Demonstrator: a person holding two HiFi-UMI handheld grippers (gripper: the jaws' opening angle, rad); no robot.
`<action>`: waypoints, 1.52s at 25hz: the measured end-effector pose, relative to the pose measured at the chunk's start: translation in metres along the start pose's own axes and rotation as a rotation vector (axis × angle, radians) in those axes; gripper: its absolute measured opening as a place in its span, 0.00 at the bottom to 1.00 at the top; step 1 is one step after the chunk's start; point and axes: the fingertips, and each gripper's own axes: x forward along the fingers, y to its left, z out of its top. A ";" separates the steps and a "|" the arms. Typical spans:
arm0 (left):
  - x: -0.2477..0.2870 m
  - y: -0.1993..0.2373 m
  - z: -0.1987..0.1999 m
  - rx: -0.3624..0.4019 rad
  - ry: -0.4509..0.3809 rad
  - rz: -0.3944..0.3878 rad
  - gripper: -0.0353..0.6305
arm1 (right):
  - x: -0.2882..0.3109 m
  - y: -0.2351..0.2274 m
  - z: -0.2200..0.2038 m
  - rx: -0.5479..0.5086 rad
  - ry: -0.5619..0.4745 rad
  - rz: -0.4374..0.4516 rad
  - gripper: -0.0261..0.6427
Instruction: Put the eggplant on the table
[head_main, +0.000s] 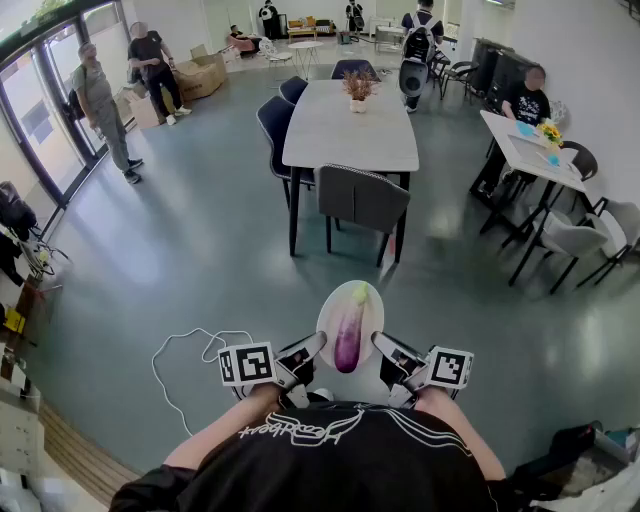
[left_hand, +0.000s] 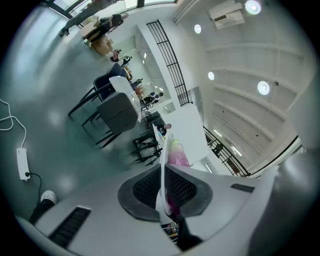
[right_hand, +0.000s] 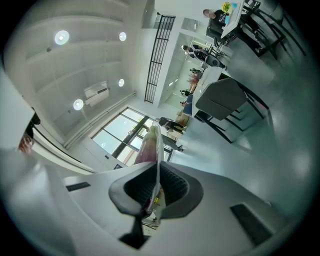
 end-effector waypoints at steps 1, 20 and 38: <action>0.001 0.000 -0.002 -0.002 0.001 0.000 0.09 | -0.003 -0.001 -0.001 -0.003 0.002 -0.003 0.07; 0.014 -0.015 -0.019 0.008 0.010 0.007 0.09 | -0.029 0.000 0.006 -0.006 -0.019 0.020 0.07; 0.022 -0.011 -0.026 0.002 0.040 0.038 0.09 | -0.037 -0.006 0.006 0.045 -0.043 0.074 0.07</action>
